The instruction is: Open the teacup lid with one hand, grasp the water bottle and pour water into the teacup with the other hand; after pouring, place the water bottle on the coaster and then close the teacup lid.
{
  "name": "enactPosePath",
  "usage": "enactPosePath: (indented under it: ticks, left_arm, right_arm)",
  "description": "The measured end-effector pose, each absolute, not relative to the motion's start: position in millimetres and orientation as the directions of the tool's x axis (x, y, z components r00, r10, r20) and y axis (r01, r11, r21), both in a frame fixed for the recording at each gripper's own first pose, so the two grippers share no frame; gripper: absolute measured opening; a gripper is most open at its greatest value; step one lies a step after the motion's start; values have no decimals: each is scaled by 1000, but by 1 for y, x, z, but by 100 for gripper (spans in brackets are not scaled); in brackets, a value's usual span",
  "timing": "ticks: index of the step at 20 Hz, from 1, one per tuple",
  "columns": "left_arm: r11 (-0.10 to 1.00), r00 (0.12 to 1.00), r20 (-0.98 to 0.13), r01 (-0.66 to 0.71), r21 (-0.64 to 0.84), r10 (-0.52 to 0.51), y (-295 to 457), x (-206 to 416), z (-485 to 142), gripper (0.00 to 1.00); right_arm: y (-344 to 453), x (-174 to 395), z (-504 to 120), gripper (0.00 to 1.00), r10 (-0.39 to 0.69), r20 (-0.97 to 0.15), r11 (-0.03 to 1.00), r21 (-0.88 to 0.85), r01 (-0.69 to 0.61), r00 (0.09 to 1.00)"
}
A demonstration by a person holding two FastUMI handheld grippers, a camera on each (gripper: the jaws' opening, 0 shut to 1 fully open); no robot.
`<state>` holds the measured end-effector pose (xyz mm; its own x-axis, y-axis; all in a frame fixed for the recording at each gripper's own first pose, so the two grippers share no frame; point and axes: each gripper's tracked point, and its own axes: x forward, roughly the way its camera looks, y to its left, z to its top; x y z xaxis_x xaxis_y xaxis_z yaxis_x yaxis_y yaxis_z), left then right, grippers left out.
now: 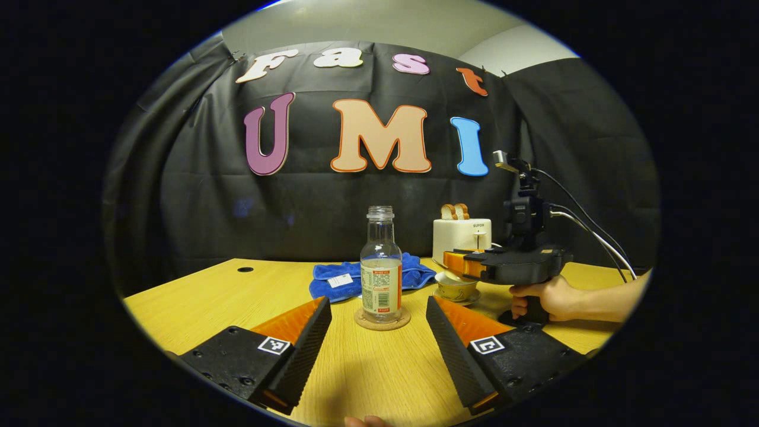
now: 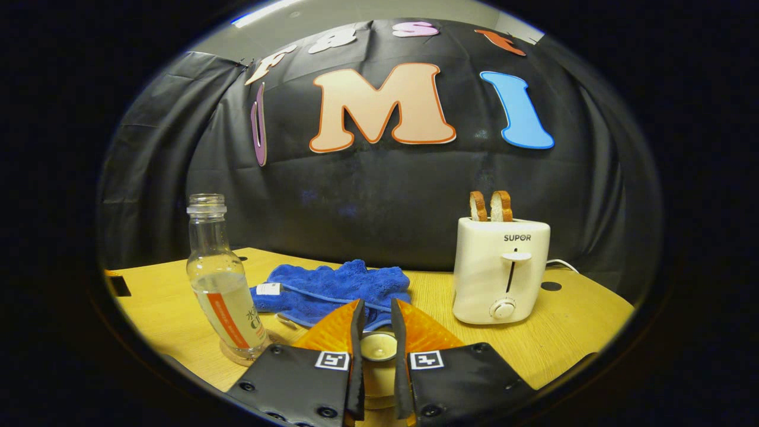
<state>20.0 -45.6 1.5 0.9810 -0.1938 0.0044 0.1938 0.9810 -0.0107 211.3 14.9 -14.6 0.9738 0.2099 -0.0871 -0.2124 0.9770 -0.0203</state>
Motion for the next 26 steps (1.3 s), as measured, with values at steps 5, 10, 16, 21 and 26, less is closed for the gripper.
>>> enactPosePath:
  ticks: [5,10,16,21,26]
  left_arm:
    - [981,981,5,194,-11,-194,-45,20,3,94]
    - [981,981,4,194,-12,-194,-45,19,2,94]
    - [981,981,4,195,-12,-195,-45,19,3,94]
    - [981,981,4,195,-11,-195,-44,19,3,94]
    - [984,984,2,180,-12,-180,-41,20,3,94]
  right_arm:
    - [21,214,-18,23,211,-109,974,-62,-219,971]
    - [20,219,-27,23,196,-162,975,-72,-210,967]
    - [19,218,-28,22,214,-177,974,-40,-224,961]
    - [20,215,-23,49,250,-143,967,-1,-253,958]
    - [-2,208,-3,91,142,-31,990,5,-141,989]
